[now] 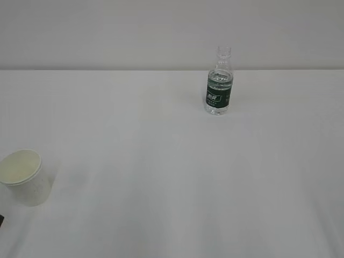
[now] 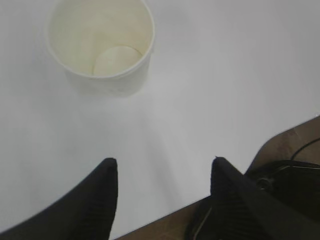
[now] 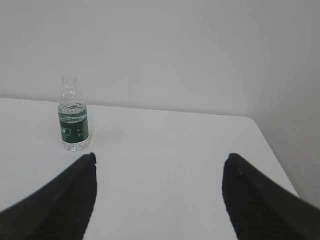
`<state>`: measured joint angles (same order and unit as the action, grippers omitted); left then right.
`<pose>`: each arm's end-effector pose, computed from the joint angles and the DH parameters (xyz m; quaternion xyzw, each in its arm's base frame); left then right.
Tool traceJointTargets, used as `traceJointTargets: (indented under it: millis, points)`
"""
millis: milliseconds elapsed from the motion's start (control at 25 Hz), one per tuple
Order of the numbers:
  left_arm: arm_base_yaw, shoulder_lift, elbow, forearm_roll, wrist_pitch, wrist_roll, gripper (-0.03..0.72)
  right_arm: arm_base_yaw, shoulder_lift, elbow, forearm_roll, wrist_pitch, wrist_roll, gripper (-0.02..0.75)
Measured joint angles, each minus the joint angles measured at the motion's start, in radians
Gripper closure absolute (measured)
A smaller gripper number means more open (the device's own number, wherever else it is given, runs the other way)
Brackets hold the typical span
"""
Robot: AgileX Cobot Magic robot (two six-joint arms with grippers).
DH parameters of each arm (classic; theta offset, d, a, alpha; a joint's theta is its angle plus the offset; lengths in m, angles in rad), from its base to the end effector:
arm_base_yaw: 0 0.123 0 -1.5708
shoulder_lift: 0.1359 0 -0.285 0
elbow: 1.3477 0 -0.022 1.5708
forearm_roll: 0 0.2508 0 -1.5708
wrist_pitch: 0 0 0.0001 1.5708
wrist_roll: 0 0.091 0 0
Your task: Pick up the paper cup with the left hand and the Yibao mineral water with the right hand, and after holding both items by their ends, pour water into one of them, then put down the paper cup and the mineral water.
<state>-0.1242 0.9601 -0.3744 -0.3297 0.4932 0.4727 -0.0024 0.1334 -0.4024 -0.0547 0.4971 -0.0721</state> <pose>0.1484 -0.0326 0.2017 0.1668 0.9378 -0.0652 0.2974 0.0427 -0.0025 0.2941 -0.0359 0.7541 -0.0500 0.6539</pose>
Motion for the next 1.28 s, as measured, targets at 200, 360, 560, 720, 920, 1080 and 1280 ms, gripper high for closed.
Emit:
traceJointTargets:
  millis: [200, 360, 560, 720, 920, 1080, 1280]
  points:
    - [0.0, 0.07, 0.0, -0.112, -0.056, -0.002, 0.26, 0.0, 0.0, 0.0, 0.0, -0.002, -0.002, 0.145]
    - [0.0, 0.07, 0.015, -0.183, -0.12, -0.019, 0.26, 0.0, 0.0, 0.0, 0.0, -0.005, -0.002, 0.145]
    - [0.0, 0.071, 0.047, -0.23, -0.177, -0.025, 0.26, 0.0, 0.0, 0.0, 0.0, -0.007, -0.002, 0.145]
    - [0.0, 0.071, 0.072, -0.262, -0.232, -0.025, 0.26, 0.005, 0.0, 0.0, 0.0, -0.009, -0.002, 0.145]
    - [-0.014, 0.071, 0.11, -0.297, -0.316, -0.025, 0.27, 0.011, 0.0, 0.0, 0.0, -0.026, -0.002, 0.146]
    - [-0.095, 0.108, 0.133, -0.299, -0.404, -0.025, 0.281, 0.011, 0.0, 0.0, 0.0, -0.036, -0.002, 0.145]
    - [-0.218, 0.233, 0.177, -0.299, -0.543, -0.025, 0.282, 0.032, 0.0, 0.0, -0.003, -0.037, -0.004, 0.145]
